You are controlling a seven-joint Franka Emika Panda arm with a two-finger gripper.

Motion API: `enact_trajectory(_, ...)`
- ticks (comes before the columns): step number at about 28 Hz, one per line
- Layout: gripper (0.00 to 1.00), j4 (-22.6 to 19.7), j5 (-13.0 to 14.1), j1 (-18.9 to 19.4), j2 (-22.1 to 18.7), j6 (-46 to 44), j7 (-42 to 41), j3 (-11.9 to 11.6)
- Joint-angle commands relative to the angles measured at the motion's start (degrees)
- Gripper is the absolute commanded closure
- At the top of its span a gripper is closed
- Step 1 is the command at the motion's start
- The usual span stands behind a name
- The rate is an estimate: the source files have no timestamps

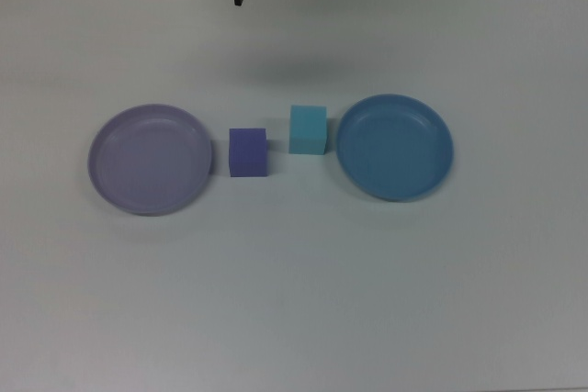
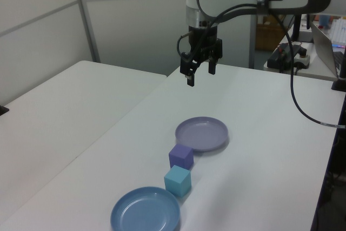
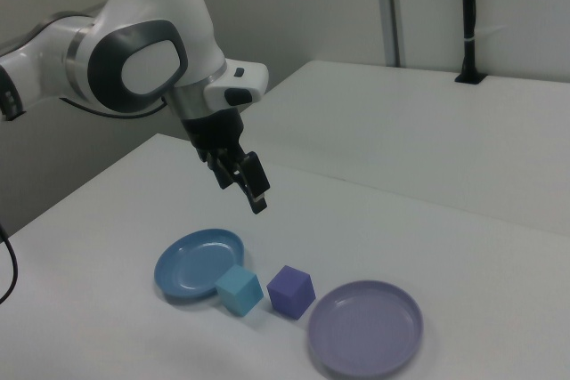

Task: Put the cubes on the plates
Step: 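Lower the open gripper onto the purple cube beside the lavender plate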

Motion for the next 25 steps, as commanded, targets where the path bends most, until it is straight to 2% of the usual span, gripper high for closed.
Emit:
enact_trajectory(1, 0.00, -0.26, -0.81, 2.46, 2.37, -0.83, -5.62, 0.43)
enact_trajectory(6, 0.00, -0.17, -0.99, 2.57, 5.55, 1.01, -5.84, 0.43)
enact_trajectory(16, 0.00, -2.37, -1.16, 1.95, 14.08, 14.28, -7.07, 0.08)
enact_trajectory(20, 0.00, -3.69, -3.80, 1.95, 18.30, 19.29, -6.98, 0.08)
enact_trajectory(25, 0.00, -4.22, -5.03, 2.04, 21.55, 23.25, -6.90, 0.08)
